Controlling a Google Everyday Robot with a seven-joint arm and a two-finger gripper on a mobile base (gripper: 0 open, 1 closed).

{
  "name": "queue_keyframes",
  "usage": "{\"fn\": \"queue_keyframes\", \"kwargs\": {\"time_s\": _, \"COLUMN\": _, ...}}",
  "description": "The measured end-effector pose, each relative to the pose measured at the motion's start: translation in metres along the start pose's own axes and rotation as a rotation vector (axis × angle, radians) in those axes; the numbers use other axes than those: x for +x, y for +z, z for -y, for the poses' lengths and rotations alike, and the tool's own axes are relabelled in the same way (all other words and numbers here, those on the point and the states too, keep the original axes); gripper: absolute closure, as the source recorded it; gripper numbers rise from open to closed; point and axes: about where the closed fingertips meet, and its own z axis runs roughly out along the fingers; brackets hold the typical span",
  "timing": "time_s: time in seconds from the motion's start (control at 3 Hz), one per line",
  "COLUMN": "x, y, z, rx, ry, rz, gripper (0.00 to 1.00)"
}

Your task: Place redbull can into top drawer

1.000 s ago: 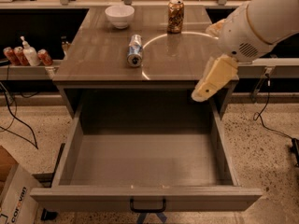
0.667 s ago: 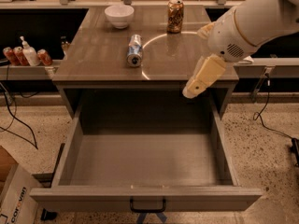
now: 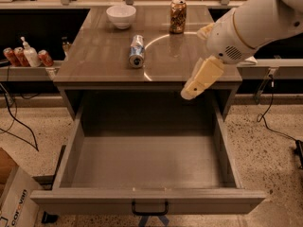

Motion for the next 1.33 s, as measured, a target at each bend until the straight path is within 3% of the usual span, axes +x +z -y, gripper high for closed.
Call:
{"fn": "queue_keyframes", "kwargs": {"time_s": 0.33, "x": -0.012, "y": 0.025, "z": 0.007, "rx": 0.016, "ry": 0.011, "rz": 0.056, "gripper": 0.0}}
{"fn": "queue_keyframes", "kwargs": {"time_s": 0.67, "x": -0.03, "y": 0.06, "z": 0.03, "rx": 0.067, "ry": 0.045, "rz": 0.162, "gripper": 0.0}}
{"fn": "queue_keyframes", "kwargs": {"time_s": 1.33, "x": -0.058, "y": 0.113, "z": 0.064, "rx": 0.087, "ry": 0.075, "rz": 0.273, "gripper": 0.0}}
